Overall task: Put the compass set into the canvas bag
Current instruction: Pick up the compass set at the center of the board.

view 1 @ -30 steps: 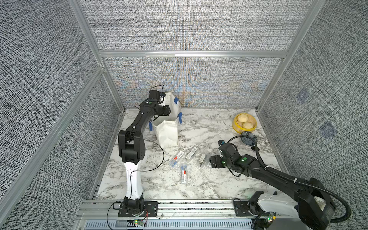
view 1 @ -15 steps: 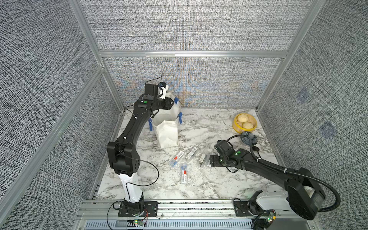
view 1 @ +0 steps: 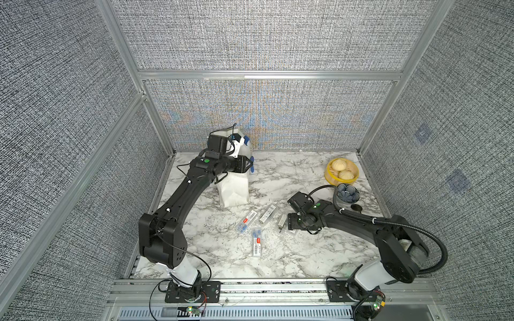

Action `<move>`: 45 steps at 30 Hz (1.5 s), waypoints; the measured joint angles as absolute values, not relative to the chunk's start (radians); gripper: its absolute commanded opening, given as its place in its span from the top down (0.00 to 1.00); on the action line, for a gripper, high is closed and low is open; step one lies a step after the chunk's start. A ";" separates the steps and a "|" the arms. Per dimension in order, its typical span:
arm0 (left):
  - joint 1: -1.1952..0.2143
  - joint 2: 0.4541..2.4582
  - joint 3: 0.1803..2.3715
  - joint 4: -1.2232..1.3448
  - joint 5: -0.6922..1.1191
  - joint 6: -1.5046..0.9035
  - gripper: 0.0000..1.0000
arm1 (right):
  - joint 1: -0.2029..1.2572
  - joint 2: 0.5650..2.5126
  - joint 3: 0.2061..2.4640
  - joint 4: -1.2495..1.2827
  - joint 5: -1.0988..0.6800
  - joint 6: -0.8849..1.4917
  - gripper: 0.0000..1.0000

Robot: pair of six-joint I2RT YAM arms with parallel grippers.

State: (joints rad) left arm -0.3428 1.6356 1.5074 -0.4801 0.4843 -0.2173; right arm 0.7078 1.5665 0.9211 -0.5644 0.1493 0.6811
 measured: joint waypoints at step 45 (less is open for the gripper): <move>-0.349 1.594 1.435 -0.441 0.580 -0.217 0.60 | 0.748 1.641 0.897 -0.561 0.145 0.641 0.45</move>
State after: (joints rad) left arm -0.3489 1.5940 1.4349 -0.4412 0.5804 -0.2169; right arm 0.7483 1.6409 0.8974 -0.5606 0.1452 0.6407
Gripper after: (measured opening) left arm 0.402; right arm 0.573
